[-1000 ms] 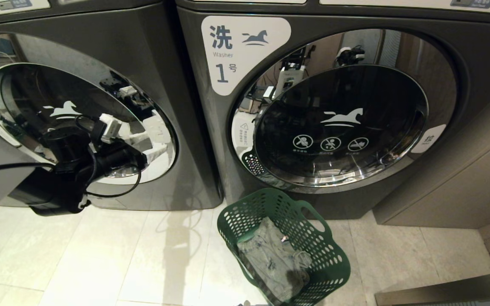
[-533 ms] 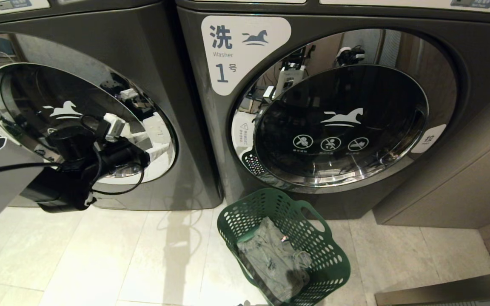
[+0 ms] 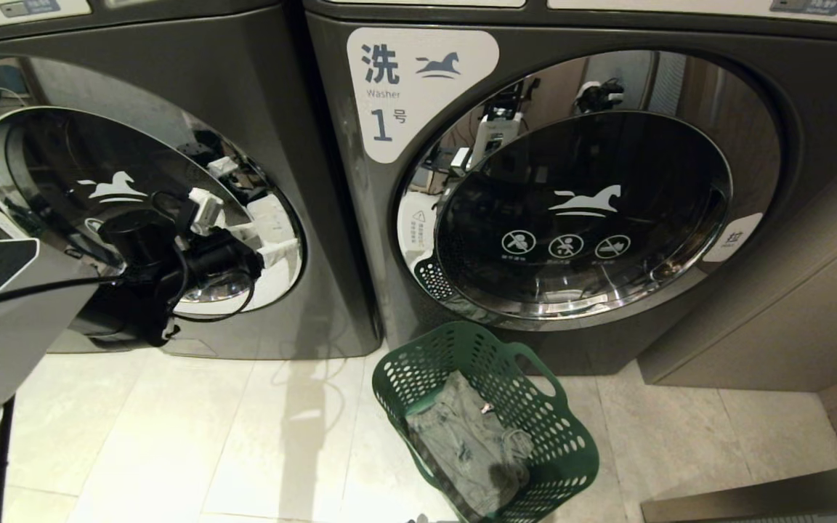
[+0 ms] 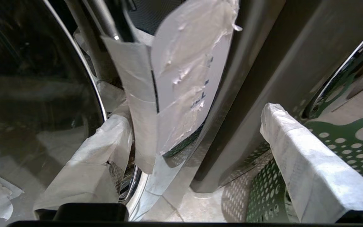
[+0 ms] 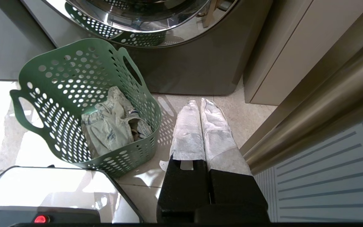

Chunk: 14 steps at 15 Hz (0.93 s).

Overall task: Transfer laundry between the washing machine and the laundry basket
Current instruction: Open the lid of the washing machine

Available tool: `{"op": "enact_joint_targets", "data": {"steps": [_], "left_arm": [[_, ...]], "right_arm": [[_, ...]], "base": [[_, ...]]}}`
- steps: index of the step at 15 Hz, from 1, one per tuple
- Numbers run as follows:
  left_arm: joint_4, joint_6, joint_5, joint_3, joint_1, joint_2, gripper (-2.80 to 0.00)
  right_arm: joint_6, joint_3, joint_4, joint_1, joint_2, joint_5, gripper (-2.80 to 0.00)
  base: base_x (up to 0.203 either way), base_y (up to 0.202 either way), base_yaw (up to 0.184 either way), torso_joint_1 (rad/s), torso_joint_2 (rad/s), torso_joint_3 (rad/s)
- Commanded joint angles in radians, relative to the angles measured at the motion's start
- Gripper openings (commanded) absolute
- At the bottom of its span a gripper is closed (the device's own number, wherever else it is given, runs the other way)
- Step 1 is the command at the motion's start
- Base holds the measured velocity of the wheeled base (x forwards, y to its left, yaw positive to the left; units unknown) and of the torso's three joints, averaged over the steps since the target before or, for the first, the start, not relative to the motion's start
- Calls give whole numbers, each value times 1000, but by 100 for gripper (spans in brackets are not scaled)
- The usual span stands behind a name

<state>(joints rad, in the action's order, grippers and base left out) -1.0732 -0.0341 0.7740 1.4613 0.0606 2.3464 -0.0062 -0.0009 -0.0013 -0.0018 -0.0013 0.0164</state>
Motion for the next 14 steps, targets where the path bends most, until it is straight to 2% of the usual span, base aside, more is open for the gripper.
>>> {"op": "enact_joint_targets", "data": {"steps": [1, 9, 11, 14], "left_arm": [[-18, 16, -7, 39, -2, 20, 0], [-28, 19, 1, -45, -4, -19, 0], [-33, 19, 60, -75, -4, -41, 0], [-123, 50, 94, -144, -6, -60, 0]], "right_arm": [[0, 0, 0, 0, 1, 0, -280], [0, 0, 0, 0, 0, 1, -280], [0, 1, 0, 0, 0, 1, -280], [0, -1, -1, -1, 0, 1, -280]], "base": [[0, 0, 0, 0, 0, 0], [0, 0, 0, 0, 0, 0], [0, 0, 0, 0, 0, 0], [0, 0, 0, 0, 0, 0]]}}
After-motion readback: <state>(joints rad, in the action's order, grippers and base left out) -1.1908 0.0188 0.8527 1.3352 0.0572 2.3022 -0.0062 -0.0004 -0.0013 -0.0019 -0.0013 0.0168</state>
